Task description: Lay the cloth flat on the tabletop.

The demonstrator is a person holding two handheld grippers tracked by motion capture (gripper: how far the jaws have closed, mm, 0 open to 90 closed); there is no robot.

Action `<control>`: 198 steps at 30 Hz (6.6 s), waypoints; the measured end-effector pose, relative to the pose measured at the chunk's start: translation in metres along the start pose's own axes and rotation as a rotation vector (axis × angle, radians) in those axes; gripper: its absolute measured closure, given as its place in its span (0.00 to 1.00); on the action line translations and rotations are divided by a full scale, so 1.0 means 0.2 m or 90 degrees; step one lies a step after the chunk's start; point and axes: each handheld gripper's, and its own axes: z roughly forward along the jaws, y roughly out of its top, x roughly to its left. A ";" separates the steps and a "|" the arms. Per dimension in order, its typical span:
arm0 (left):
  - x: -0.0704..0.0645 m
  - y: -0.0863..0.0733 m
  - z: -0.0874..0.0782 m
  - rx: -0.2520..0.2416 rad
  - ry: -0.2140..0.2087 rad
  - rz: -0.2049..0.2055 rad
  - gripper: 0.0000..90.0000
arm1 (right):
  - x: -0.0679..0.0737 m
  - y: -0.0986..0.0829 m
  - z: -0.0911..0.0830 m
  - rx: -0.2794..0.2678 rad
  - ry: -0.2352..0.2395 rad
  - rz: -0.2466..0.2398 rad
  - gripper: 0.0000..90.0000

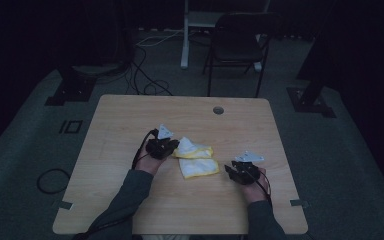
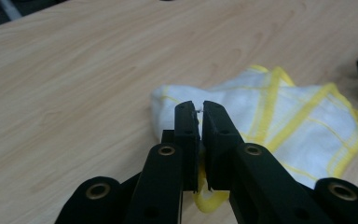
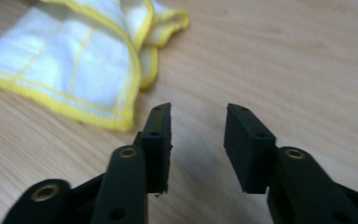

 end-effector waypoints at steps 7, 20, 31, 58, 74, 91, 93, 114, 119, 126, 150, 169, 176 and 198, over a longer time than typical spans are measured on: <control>0.08 -0.01 -0.01 -0.009 0.021 -0.036 0.95 | 0.03 0.06 0.03 -0.011 0.002 -0.005 0.76; 0.27 -0.11 0.02 0.021 0.072 -0.107 0.95 | 0.13 0.14 0.11 -0.030 0.042 -0.018 0.71; 0.32 -0.18 0.01 0.029 0.092 -0.129 0.83 | 0.22 0.16 0.07 -0.045 0.079 -0.052 0.67; -0.11 -0.01 0.02 0.023 -0.024 0.046 0.68 | 0.12 0.02 -0.07 -0.019 0.050 -0.028 0.60; -0.33 0.02 0.10 0.039 -0.103 0.140 0.66 | -0.03 -0.07 -0.13 -0.009 -0.005 0.008 0.58; -0.53 -0.01 0.19 0.050 -0.145 0.224 0.64 | -0.08 -0.11 -0.13 0.000 -0.010 0.032 0.57; -0.55 -0.01 0.20 0.054 -0.152 0.236 0.62 | -0.08 -0.11 -0.13 0.002 -0.010 0.032 0.57; -0.53 -0.01 0.22 0.066 -0.085 0.218 0.99 | -0.06 -0.10 -0.12 0.007 -0.001 0.026 0.57; -0.50 0.02 0.19 0.052 -0.074 0.205 0.99 | -0.05 -0.10 -0.12 0.007 0.003 0.022 0.57; -0.42 0.06 0.16 0.032 -0.052 0.170 1.00 | -0.03 -0.10 -0.11 0.006 0.008 0.017 0.57; -0.14 0.08 0.06 0.005 0.010 0.088 1.00 | 0.07 0.02 -0.01 0.002 0.024 -0.033 0.68; -0.05 0.07 0.03 -0.003 0.029 0.064 1.00 | 0.14 0.11 0.19 0.002 0.019 -0.011 0.73; -0.01 0.07 0.02 -0.005 0.035 0.054 1.00 | 0.17 0.14 0.23 0.017 0.018 -0.025 0.76; 0.15 0.05 -0.02 0.002 0.071 0.017 1.00 | 0.07 0.14 0.21 0.036 -0.003 -0.013 0.96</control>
